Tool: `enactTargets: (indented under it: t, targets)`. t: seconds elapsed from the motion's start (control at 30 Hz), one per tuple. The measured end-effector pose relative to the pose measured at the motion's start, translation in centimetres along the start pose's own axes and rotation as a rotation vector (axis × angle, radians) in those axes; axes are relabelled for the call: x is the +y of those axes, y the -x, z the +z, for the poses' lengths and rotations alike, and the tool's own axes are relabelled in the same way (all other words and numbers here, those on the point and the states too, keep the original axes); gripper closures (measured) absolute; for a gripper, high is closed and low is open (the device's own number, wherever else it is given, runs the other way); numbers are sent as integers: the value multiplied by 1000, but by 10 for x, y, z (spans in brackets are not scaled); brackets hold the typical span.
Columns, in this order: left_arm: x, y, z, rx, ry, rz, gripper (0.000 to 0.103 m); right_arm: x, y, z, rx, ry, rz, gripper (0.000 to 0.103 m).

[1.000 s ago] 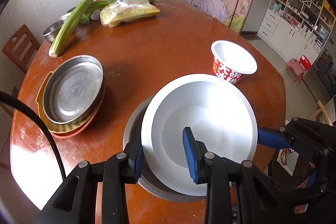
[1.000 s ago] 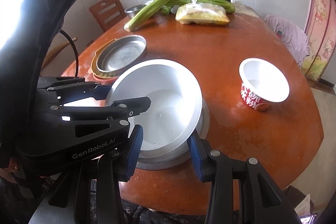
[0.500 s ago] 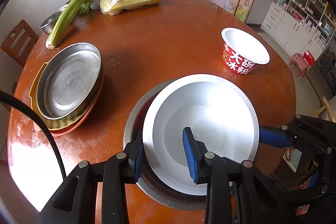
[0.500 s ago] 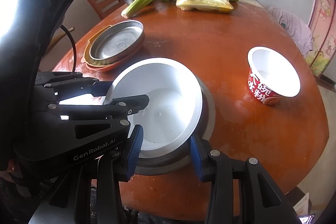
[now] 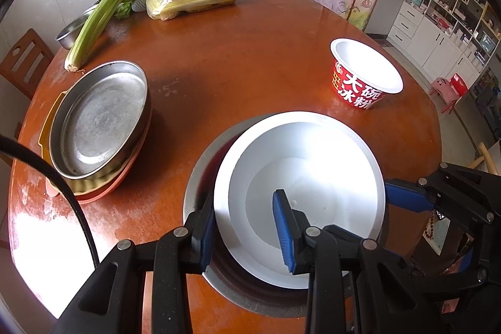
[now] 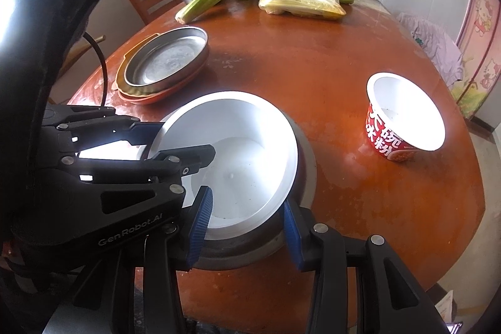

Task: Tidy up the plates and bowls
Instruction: 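Lower the large white bowl into the deep steel bowl with the left gripper, then open the left gripper and pull it back from the white bowl rim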

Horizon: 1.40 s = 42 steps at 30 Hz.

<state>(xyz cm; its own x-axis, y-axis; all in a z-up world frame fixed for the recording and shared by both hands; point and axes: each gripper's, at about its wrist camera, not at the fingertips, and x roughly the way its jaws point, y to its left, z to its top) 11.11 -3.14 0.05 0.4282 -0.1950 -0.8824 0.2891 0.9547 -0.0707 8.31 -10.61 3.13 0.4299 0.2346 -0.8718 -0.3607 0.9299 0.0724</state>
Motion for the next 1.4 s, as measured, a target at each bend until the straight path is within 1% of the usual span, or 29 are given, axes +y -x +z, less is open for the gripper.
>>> enactTargets:
  t: [0.17, 0.5, 0.93, 1.13, 1.2, 1.4]
  targets:
    - [3, 0, 1, -4, 1, 2, 69, 1, -1, 1, 0, 7, -7, 58]
    - [8, 4, 0, -19, 9, -18, 69, -1, -2, 3, -1, 4, -8, 58]
    - [11, 16, -3, -62, 10, -16, 69, -2, 0, 5, -20, 5, -40, 58]
    - [13, 23, -4, -81, 15, -1, 67, -1, 6, 6, -51, 6, -55, 56]
    - [12, 25, -4, -91, 14, 2, 66, -2, 7, 6, -59, 3, -53, 54]
    - [10, 31, -2, -110, 13, 11, 64, -3, 10, 6, -74, -7, -39, 54]
